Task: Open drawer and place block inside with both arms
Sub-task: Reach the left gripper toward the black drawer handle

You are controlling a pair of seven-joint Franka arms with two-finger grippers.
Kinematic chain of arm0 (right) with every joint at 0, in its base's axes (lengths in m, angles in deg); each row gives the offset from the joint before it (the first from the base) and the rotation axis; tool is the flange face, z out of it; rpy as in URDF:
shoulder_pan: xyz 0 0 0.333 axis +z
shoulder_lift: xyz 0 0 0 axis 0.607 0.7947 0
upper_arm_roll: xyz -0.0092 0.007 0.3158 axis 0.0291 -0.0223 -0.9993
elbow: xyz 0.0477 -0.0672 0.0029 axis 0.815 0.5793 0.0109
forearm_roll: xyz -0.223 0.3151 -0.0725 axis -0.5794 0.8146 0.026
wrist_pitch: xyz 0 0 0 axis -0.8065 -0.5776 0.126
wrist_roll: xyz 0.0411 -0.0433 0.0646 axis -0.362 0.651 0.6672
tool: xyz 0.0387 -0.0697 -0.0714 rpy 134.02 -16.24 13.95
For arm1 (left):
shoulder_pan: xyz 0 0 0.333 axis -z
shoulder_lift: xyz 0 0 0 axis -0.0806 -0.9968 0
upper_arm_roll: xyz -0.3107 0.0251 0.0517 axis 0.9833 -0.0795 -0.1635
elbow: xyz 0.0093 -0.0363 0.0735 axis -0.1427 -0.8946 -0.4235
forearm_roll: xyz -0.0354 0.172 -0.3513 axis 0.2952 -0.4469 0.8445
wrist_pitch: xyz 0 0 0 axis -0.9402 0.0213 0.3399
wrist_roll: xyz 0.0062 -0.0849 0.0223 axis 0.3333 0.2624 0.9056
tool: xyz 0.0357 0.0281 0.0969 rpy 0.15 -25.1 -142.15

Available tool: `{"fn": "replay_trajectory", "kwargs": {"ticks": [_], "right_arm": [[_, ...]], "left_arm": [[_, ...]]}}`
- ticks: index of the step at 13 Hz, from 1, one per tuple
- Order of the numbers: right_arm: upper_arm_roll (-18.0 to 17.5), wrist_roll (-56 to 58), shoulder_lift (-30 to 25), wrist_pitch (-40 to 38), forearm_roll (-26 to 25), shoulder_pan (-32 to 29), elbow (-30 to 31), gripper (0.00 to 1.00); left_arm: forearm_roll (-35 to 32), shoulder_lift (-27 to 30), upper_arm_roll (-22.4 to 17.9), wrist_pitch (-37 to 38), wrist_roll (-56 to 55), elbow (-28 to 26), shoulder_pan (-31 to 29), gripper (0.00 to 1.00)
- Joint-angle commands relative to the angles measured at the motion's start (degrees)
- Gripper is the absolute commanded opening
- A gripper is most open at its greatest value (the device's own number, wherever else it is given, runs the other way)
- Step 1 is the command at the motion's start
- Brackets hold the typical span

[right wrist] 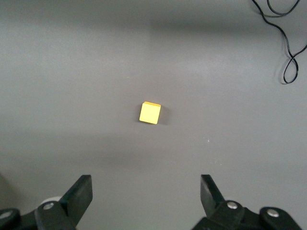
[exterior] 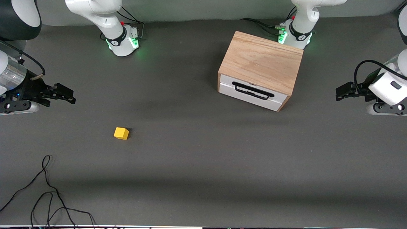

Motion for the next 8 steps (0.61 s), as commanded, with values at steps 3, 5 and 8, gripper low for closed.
{"fn": "replay_trajectory", "kwargs": {"ticks": [3,5,8], "right_arm": [[0.04,-0.63,0.35,-1.18,-1.0,1.06,-1.15,1.0],[0.04,0.07,0.35,-1.27,-0.91,0.98,-1.24,1.0],[0.13,0.25,0.53,-1.19,-1.0,0.97,-1.24,1.0]], "left_arm": [[-0.44,0.57,-0.09,0.73,1.04,-0.08,0.16,1.0],[-0.79,0.65,-0.01,0.73,1.48,-0.26,0.34,1.0],[-0.53,0.22,0.43,-0.06,-1.31,-0.17,1.56,1.0]]}}
